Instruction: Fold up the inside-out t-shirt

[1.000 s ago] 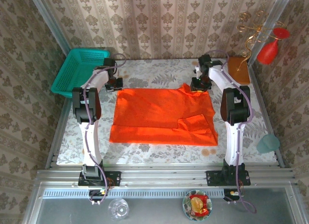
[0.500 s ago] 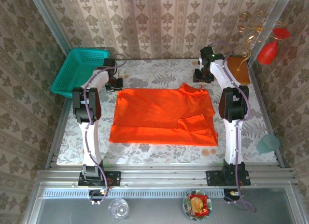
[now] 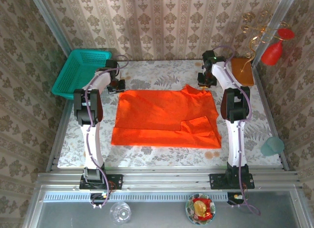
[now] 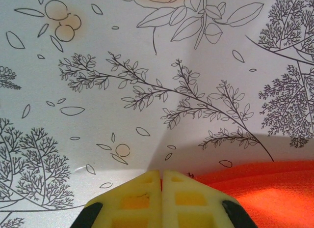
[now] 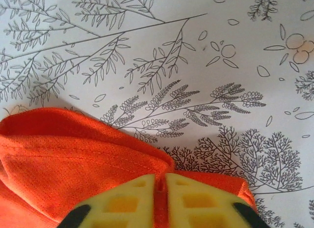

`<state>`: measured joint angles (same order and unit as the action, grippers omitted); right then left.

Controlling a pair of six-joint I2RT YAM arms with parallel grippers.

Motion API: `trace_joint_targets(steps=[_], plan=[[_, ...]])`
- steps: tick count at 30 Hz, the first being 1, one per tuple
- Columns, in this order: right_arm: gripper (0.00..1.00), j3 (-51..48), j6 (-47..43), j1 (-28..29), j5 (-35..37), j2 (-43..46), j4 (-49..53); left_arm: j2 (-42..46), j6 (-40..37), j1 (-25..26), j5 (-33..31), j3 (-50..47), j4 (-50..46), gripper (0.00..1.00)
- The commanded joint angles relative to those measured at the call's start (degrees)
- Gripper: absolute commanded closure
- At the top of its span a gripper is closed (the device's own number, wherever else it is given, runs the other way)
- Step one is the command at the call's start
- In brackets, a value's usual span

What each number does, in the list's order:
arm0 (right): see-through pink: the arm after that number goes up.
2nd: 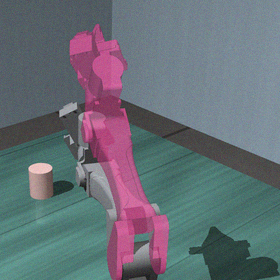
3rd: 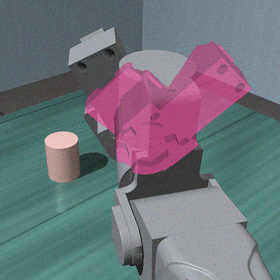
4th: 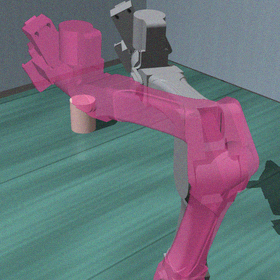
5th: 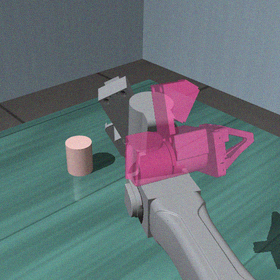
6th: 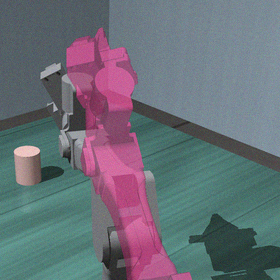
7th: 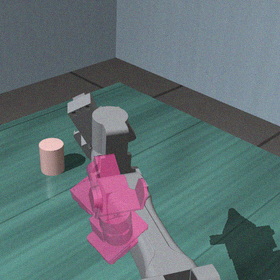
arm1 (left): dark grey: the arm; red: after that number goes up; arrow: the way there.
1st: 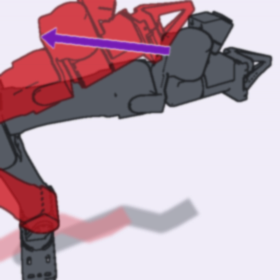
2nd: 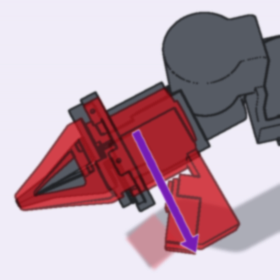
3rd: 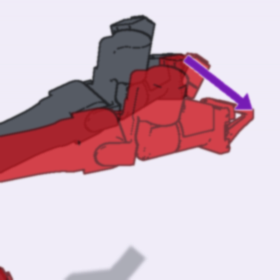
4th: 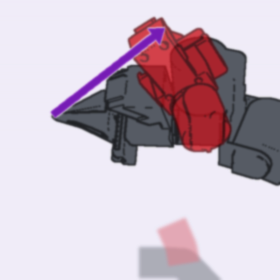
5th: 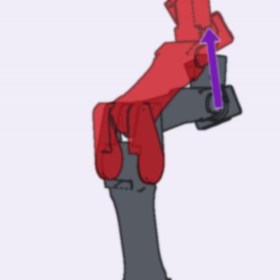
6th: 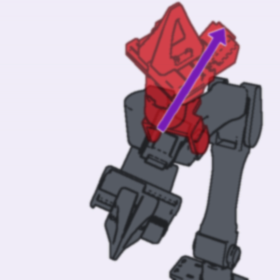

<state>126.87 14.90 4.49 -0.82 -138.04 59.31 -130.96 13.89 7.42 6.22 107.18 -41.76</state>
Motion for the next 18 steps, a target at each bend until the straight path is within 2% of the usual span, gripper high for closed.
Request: trace_joint_targets(steps=[1,5,12,18], plan=[[0.99,2.3,0.0,-0.3,0.5,0.7,-1.3,4.2,-0.5,0.2,0.6,-1.5,2.4,1.00],[1.00,1.7,-1.9,-1.0,-0.4,3.3,-8.3,5.7,-0.4,-0.1,0.7,-0.9,5.6,1.00],[1.00,3.1,-3.3,-3.3,-6.3,5.1,-12.0,8.5,0.8,-0.1,-0.7,-2.0,10.8,1.00],[1.00,-5.1,-6.2,-3.8,-7.4,10.9,-18.3,13.0,1.8,-0.5,-3.5,-7.7,15.2,1.00]])
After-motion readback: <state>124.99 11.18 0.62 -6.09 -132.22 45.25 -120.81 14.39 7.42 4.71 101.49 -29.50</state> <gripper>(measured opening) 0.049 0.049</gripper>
